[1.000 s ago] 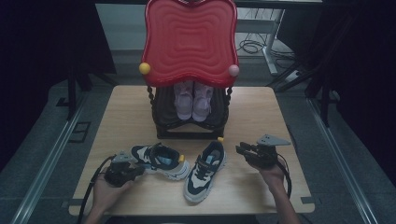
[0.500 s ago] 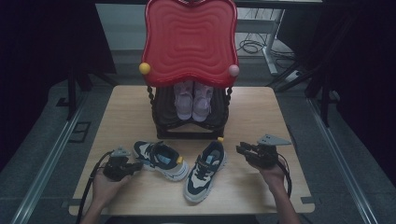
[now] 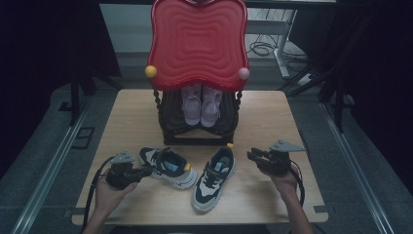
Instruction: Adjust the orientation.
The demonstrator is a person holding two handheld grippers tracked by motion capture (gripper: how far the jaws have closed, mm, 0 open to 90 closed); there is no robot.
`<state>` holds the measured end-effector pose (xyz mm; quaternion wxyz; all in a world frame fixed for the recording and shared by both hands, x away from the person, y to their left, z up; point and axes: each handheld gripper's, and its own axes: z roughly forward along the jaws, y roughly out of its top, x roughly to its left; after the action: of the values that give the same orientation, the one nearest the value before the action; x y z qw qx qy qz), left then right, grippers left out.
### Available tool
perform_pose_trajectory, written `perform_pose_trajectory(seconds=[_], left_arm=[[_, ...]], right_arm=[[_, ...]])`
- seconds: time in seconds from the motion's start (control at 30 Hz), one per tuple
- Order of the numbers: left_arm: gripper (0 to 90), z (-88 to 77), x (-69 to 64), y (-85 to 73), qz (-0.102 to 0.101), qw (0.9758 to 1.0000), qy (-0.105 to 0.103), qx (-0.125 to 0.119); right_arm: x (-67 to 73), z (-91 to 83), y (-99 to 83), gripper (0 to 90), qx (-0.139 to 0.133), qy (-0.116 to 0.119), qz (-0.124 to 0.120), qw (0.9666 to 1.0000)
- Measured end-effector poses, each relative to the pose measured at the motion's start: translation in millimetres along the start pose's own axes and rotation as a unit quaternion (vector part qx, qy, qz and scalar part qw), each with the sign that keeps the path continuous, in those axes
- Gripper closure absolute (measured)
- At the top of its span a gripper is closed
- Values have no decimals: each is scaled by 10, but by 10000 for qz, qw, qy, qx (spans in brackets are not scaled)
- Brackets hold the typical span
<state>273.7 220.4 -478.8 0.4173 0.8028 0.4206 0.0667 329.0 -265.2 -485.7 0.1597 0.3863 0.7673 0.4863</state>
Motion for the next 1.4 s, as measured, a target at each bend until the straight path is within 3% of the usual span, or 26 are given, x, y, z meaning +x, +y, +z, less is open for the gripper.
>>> perform_pose_trajectory(seconds=[0.27,0.53,0.73,0.87,1.07,1.4], left_arm=[[900,179,-198,419,365,9992,-176,-6],[900,390,-320,731,514,9975,-464,103],[900,624,-413,911,616,9953,-652,354],[900,791,-478,966,714,9934,-708,550],[900,954,-464,971,718,9913,-679,872],[900,908,-455,940,738,9893,-734,1020]], right_arm=[[-22,-4,-4,688,-15,-41,97,9999],[-34,-16,-5,688,-34,-43,104,9999],[-25,-23,2,688,-47,-31,104,9999],[-28,-28,2,688,-54,-32,97,9999],[-40,-40,0,687,-73,-48,104,9999],[-38,-36,-1,685,-60,-45,100,9999]])
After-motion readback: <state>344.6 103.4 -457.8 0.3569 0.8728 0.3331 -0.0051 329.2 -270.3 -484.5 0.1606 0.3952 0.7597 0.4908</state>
